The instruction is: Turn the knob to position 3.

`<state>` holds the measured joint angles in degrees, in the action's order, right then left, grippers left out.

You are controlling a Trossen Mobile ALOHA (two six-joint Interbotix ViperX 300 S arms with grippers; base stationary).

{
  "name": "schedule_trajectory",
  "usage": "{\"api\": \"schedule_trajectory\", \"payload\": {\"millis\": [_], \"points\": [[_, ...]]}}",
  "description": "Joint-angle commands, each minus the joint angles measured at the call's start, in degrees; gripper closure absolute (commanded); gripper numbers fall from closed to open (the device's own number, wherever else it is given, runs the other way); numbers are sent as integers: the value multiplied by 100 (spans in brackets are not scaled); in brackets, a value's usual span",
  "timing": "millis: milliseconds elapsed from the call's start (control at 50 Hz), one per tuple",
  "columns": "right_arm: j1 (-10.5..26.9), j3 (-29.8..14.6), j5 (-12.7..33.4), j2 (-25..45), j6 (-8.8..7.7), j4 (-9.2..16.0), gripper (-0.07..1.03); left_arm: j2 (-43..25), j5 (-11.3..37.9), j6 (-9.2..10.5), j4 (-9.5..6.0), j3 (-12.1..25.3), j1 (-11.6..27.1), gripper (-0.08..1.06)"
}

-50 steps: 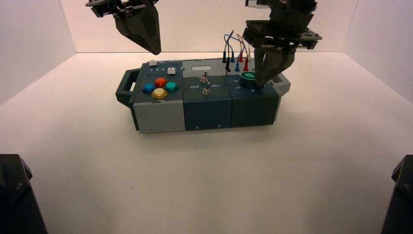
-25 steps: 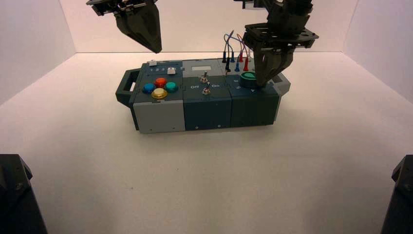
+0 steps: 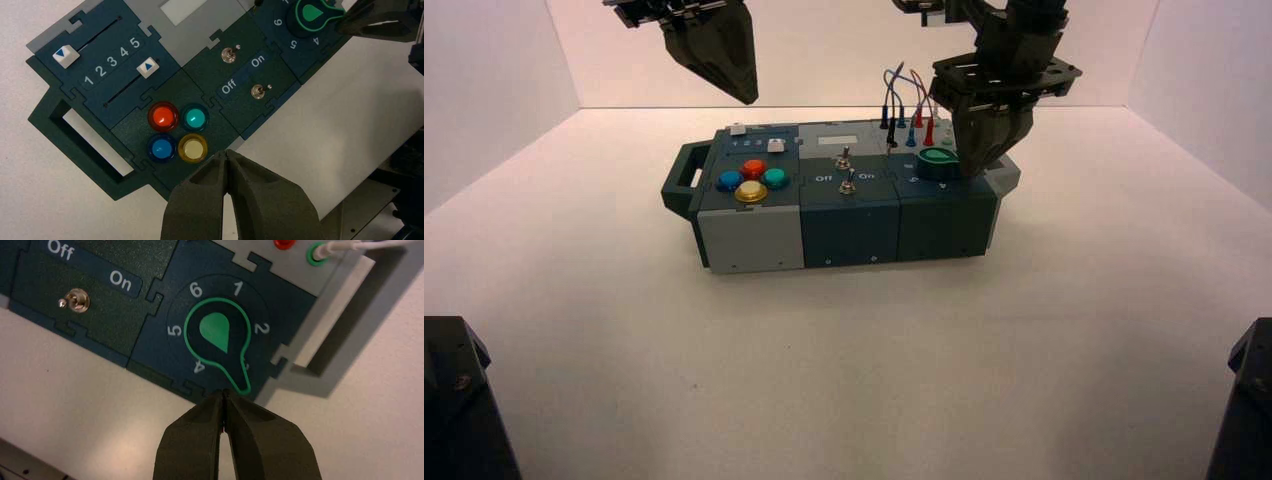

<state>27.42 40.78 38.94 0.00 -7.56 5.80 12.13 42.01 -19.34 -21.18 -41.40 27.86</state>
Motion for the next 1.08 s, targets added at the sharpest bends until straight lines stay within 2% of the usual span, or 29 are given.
{"api": "schedule_trajectory", "payload": {"millis": [20,200,320,420,560,840,1080], "points": [[26,-167,149,-396,0,-35,99,141,0,-44,35,211,18,100],[26,-229,466,-598,-62,-211,98,193,229,-141,167,369,18,100],[26,-211,483,-642,-141,-255,98,193,229,-264,413,404,26,100],[26,-202,475,-650,-158,-378,98,149,211,-281,492,387,18,100],[26,-176,404,-677,-149,-563,98,62,44,-343,492,316,18,100],[9,-193,352,-817,-149,-571,98,70,-211,-396,475,105,18,100],[-132,-193,334,-1011,-141,-580,98,79,-264,-396,466,97,18,100]]}}
